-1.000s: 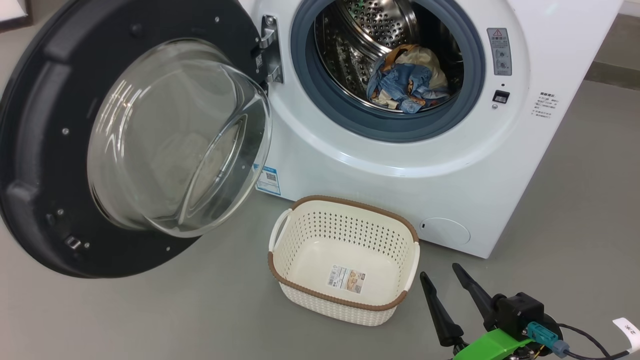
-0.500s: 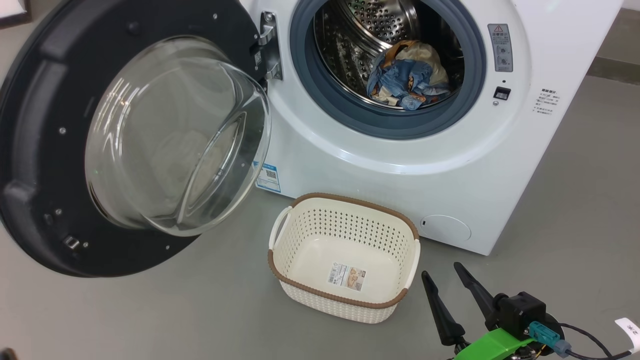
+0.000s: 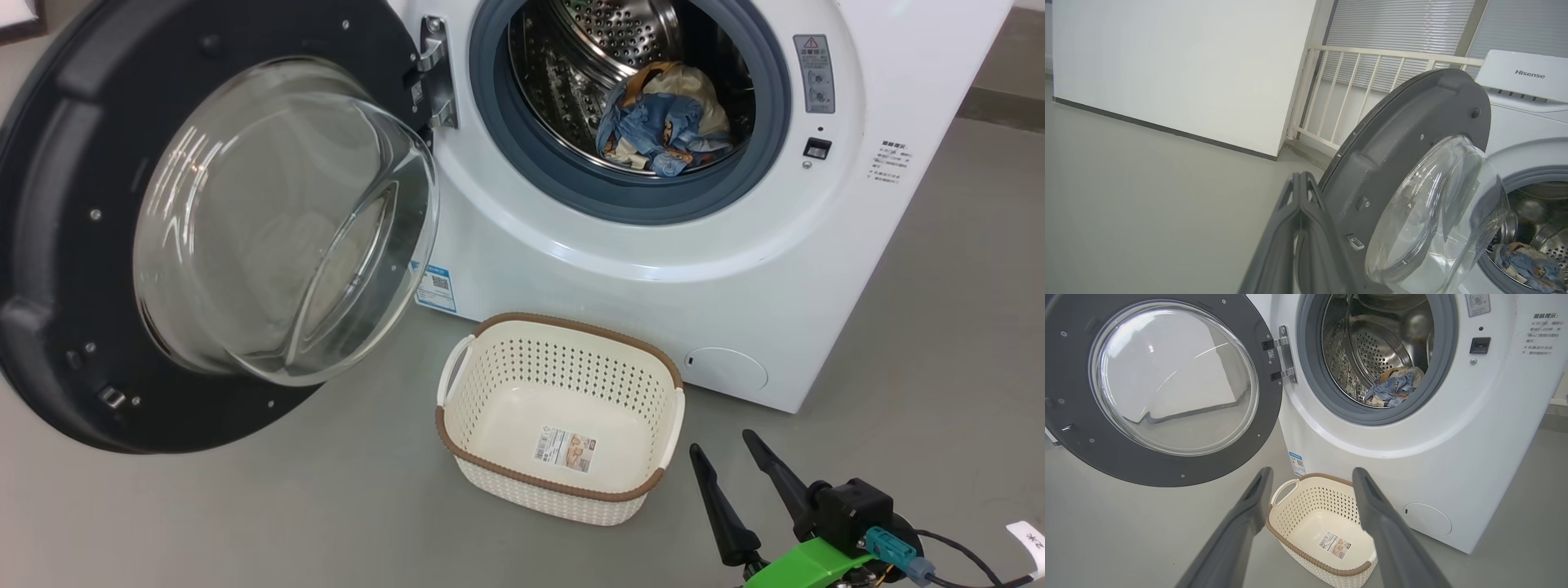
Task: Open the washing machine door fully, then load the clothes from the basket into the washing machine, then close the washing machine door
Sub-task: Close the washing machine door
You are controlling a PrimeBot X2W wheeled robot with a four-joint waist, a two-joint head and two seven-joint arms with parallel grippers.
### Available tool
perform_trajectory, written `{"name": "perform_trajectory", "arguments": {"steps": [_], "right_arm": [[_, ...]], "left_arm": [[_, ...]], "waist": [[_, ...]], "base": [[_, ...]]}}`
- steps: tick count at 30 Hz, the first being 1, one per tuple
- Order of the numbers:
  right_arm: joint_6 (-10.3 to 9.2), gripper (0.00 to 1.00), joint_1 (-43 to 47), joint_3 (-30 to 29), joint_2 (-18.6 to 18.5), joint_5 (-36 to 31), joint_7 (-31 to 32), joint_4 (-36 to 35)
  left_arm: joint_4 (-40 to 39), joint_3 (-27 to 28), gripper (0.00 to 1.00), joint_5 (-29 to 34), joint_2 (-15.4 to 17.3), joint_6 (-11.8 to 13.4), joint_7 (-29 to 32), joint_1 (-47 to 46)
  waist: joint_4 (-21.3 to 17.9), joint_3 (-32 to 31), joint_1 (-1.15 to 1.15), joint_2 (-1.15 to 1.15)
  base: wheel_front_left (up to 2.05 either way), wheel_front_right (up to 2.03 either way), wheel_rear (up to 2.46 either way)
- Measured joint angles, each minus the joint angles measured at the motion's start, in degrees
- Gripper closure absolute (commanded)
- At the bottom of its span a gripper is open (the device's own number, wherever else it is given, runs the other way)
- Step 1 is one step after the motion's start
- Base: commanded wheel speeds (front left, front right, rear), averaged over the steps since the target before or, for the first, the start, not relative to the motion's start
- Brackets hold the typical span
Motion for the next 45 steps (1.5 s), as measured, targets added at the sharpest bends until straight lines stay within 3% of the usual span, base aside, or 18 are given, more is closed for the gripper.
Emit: {"name": "perform_trajectory", "arguments": {"steps": [12, 27, 32, 45], "right_arm": [[0.00, 0.00, 0.01, -0.29, -0.01, -0.01, 0.00, -0.35], [0.00, 0.00, -0.13, -0.36, -0.45, -0.08, 0.05, -0.38], [0.00, 0.00, -1.03, 0.07, -0.86, -0.08, 0.15, -0.81], [0.00, 0.00, -2.07, -0.11, -1.70, -0.45, 1.34, -2.35]], "left_arm": [[12.78, 4.10, 1.00, -18.05, 7.45, -1.65, 7.99, -13.41], [26.57, 10.96, 1.00, -43.91, 12.07, -1.69, 24.64, -25.81], [30.30, 13.85, 1.00, -48.65, 13.74, -1.69, 27.73, -28.94], [35.44, 14.35, 1.00, -51.52, 15.06, -1.59, 32.18, -32.60]], "waist": [[-0.95, 0.95, 0.00, 0.00], [-3.29, 2.79, 0.00, 0.00], [-4.09, 3.50, 0.00, 0.00], [-6.58, 6.25, 0.00, 0.00]], "base": [[0.00, 0.00, 0.00], [0.00, 0.00, 0.00], [0.00, 0.00, 0.00], [0.00, 0.00, 0.00]]}}
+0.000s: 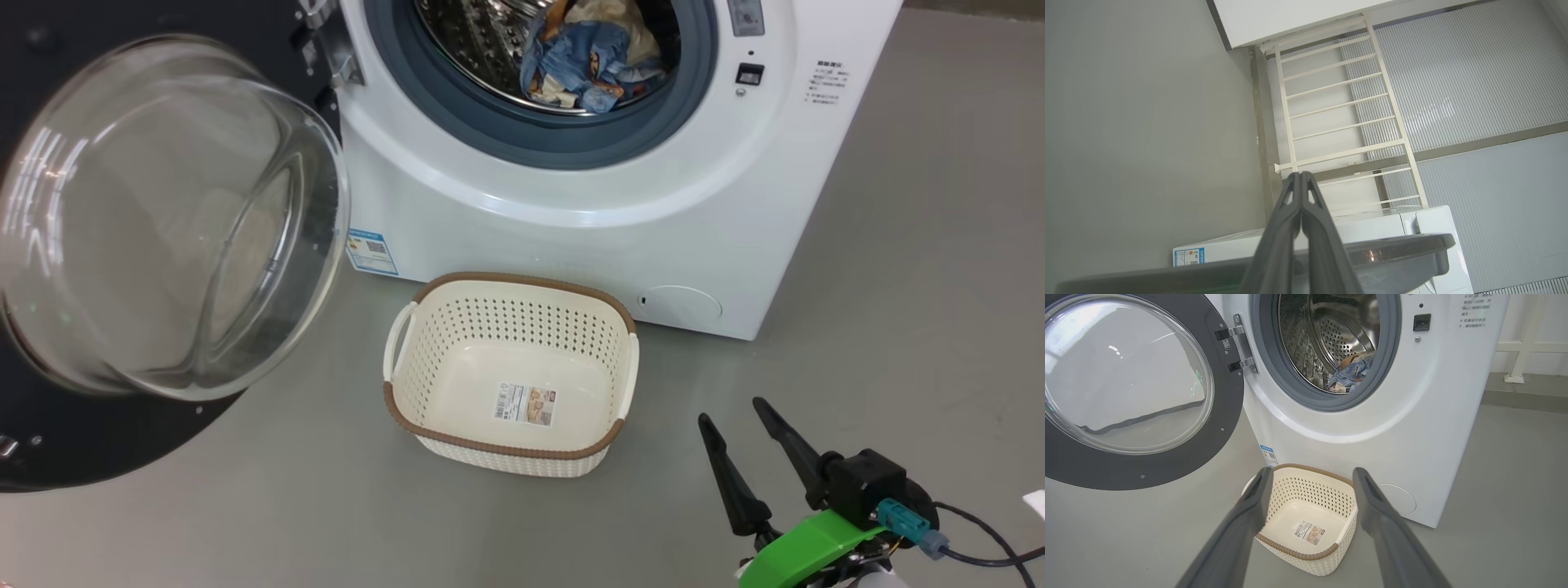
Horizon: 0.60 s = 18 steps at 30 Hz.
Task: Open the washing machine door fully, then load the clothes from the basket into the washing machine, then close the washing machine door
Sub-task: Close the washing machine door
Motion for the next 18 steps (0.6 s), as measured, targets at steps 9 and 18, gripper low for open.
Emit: {"name": "perform_trajectory", "arguments": {"steps": [9, 18], "right_arm": [[0.00, 0.00, -0.38, -0.27, -0.44, -0.51, 0.29, -0.90], [0.00, 0.00, -0.40, -0.23, -0.27, -0.52, 0.29, -1.01]], "left_arm": [[1.01, -0.62, 1.00, 0.10, -0.16, 0.00, -0.30, -0.21], [1.16, -0.96, 1.00, -0.41, -0.29, -0.01, 1.01, -0.14]], "waist": [[-1.55, 1.26, 0.00, 0.00], [-2.84, 1.18, 0.00, 0.00]], "base": [[0.00, 0.00, 0.00], [0.00, 0.00, 0.00]]}}
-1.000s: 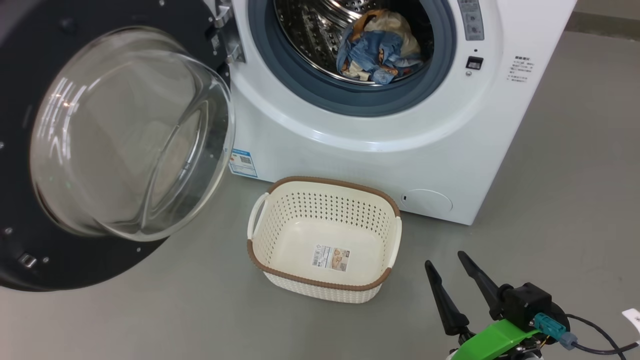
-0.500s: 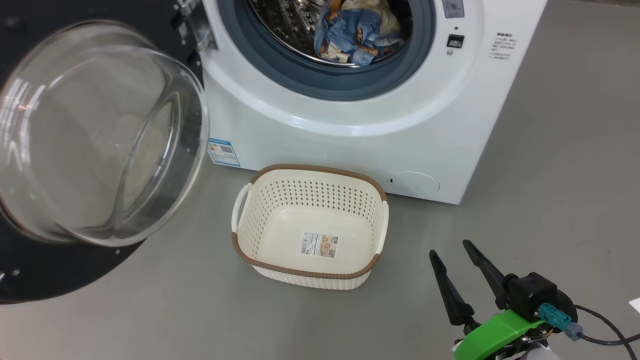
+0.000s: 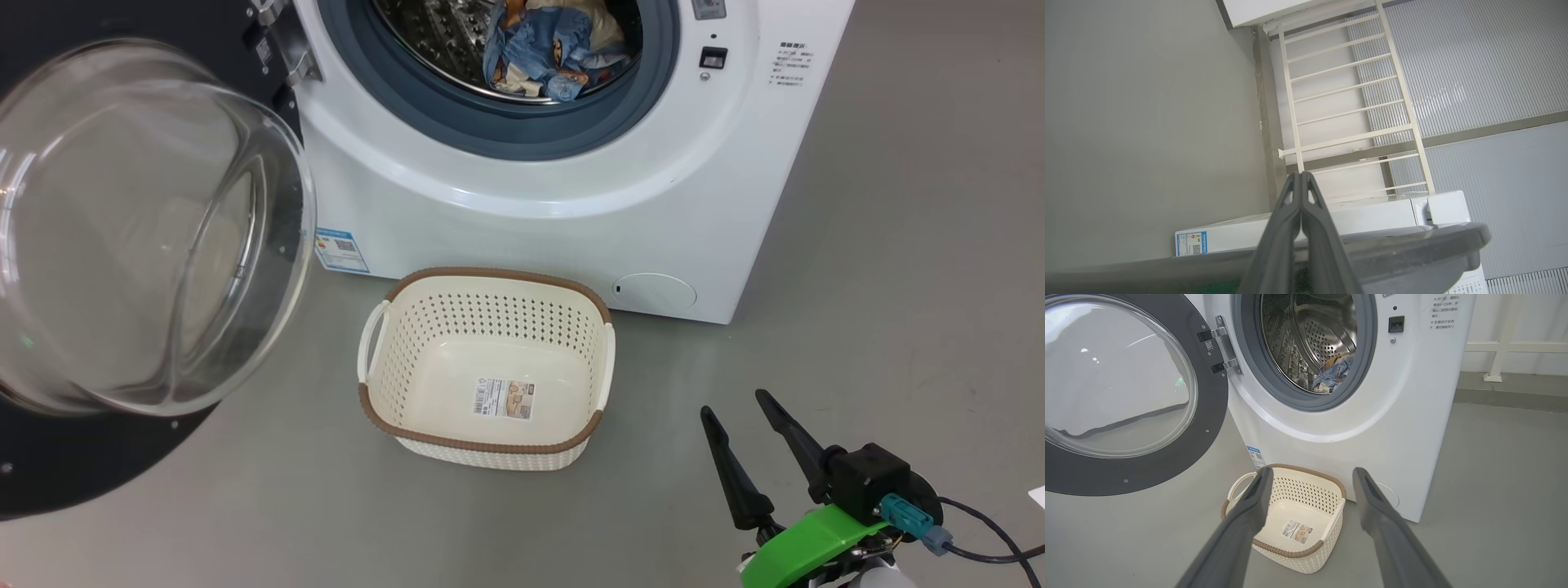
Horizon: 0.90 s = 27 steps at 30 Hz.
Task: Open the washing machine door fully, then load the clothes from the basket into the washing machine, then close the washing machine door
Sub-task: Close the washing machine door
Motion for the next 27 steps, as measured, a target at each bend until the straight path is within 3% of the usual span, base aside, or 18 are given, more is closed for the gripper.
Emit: {"name": "perform_trajectory", "arguments": {"steps": [12, 20, 27], "right_arm": [[0.00, 0.00, -0.01, -0.58, 0.45, 0.01, -0.03, 0.40], [0.00, 0.00, -0.01, -0.32, 0.83, 0.22, -0.12, 1.44], [0.00, 0.00, 0.01, 0.23, 1.01, 0.57, -0.40, 2.20]], "left_arm": [[-5.56, -1.69, 1.00, -3.43, -0.53, -0.01, 11.80, 3.33], [-14.02, -4.03, 1.00, -9.78, -4.16, 0.12, 25.36, 8.55], [-24.61, -4.72, 1.00, -13.74, -6.69, 2.53, 32.48, 14.72]], "waist": [[0.11, -0.51, 0.00, 0.00], [0.03, -1.72, 0.00, 0.00], [-1.10, -2.98, 0.00, 0.00]], "base": [[0.00, 0.00, 0.00], [0.00, 0.00, 0.00], [0.00, 0.00, 0.00]]}}
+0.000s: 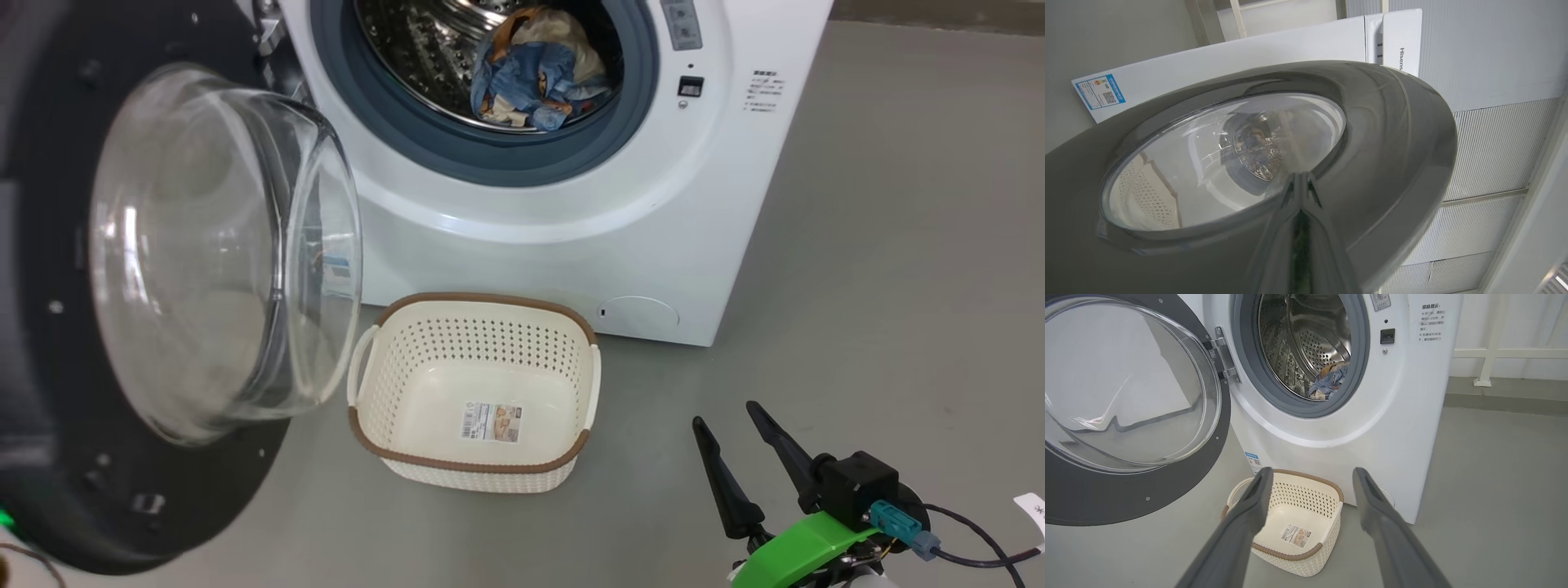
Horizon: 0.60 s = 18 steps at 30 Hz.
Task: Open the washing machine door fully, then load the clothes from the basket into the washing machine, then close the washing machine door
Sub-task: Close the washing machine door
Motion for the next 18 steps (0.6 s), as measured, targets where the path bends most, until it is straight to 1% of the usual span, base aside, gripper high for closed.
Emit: {"name": "perform_trajectory", "arguments": {"steps": [1, 6, 7, 11, 14, 16, 18], "right_arm": [[0.00, 0.00, 0.01, 0.03, 0.03, 0.02, -0.16, 0.07], [0.00, 0.00, 0.01, 0.19, 0.15, 0.93, -0.49, 0.44], [0.00, 0.00, 0.01, 0.22, 0.20, 0.93, -0.49, 0.46], [0.00, 0.00, 0.00, 0.20, 0.26, 0.94, -0.65, 0.59], [0.00, 0.00, -0.01, 0.16, 0.26, 1.01, -0.66, 0.79], [0.00, 0.00, -0.01, 0.12, 0.27, 1.01, -0.67, 0.93], [0.00, 0.00, -0.02, 0.03, 0.29, 1.01, -0.68, 0.97]], "left_arm": [[-3.37, -0.58, 1.00, -0.89, -1.38, 0.88, 1.58, 1.49], [-11.21, -2.77, 1.00, -2.68, -4.11, 3.46, 5.19, 5.31], [-12.81, -3.16, 1.00, -3.01, -4.71, 3.61, 5.65, 6.02], [-19.05, -5.14, 1.00, -4.24, -8.51, 3.59, 6.51, 8.29], [-22.86, -8.28, 1.00, -5.54, -11.04, 3.02, 7.00, 9.31], [-24.17, -10.31, 1.00, -5.80, -11.73, 2.82, 6.81, 9.68], [-24.80, -12.13, 1.00, -5.24, -12.14, 1.82, 5.16, 10.61]], "waist": [[-0.44, -0.24, 0.00, 0.00], [-1.82, -0.50, 0.00, 0.00], [-2.13, -0.49, 0.00, 0.00], [-3.51, -0.25, 0.00, 0.00], [-4.65, -0.17, 0.00, 0.00], [-5.46, -0.19, 0.00, 0.00], [-6.36, -0.22, 0.00, 0.00]], "base": [[0.00, 0.00, 0.00], [0.00, 0.00, 0.00], [0.00, 0.00, 0.00], [0.00, 0.00, 0.00], [0.00, 0.00, 0.00], [0.00, 0.00, 0.00], [0.00, 0.00, 0.00]]}}
